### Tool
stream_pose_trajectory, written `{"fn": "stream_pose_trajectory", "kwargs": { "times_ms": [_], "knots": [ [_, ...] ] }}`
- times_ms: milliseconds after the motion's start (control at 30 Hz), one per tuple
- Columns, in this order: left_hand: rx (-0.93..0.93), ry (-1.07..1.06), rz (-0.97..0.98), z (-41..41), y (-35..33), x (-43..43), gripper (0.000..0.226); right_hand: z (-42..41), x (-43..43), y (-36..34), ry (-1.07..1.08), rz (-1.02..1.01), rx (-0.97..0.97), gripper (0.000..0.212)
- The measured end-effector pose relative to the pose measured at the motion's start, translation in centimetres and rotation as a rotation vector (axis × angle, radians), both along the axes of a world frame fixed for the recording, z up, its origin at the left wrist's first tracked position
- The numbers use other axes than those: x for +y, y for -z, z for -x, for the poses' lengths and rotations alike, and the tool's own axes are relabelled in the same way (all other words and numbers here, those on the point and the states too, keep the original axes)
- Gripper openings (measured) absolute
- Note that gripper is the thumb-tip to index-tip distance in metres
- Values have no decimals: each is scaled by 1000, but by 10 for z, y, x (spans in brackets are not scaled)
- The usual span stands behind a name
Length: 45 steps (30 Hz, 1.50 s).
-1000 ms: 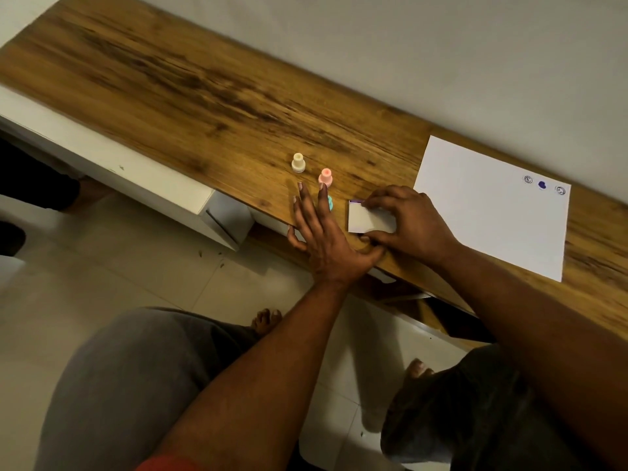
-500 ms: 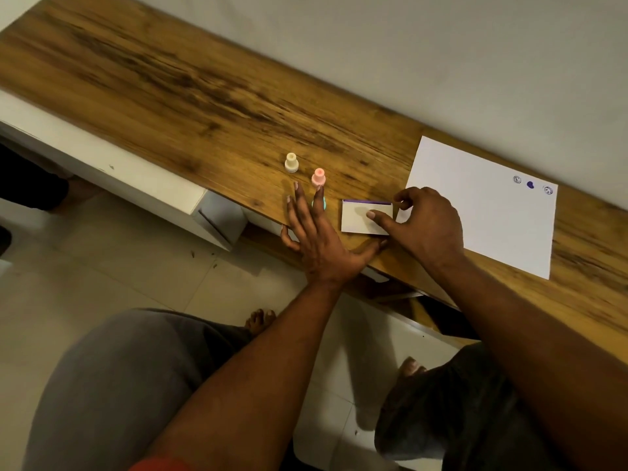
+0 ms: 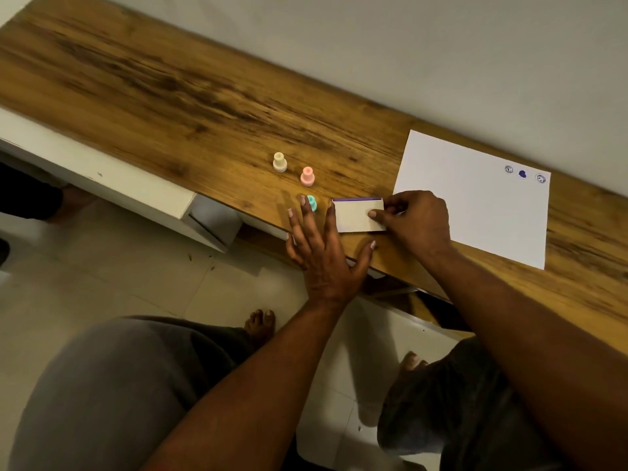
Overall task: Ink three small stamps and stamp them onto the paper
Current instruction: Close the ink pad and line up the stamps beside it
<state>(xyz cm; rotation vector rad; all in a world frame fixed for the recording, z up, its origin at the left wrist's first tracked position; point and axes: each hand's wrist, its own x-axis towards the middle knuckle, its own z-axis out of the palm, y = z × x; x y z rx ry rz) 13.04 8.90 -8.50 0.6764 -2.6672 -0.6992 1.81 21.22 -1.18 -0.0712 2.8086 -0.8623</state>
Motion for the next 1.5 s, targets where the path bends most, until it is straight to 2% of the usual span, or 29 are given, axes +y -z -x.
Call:
{"fn": "stream_pose_trajectory", "kwargs": {
  "times_ms": [200, 800, 1033, 1167, 1367, 1500],
  "knots": [
    [-32, 4, 23, 1, -3, 2, 98, 3, 3, 1, 60, 85, -50, 46],
    [-67, 2, -14, -2, -2, 6, 98, -4, 2, -1, 12, -30, 36, 40],
    [-21, -16, -47, 1, -10, 5, 108, -10, -3, -6, -18, -84, 125, 44],
    [122, -25, -82, 10, -28, -11, 110, -17, -11, -16, -57, -169, 188, 57],
    [434, -86, -139, 53, -98, -68, 85, -29, -32, -28, -161, -396, 133, 93],
    [467, -2, 43, 91, -153, -118, 83, -34, -44, -29, -201, -448, 64, 107]
  ]
}}
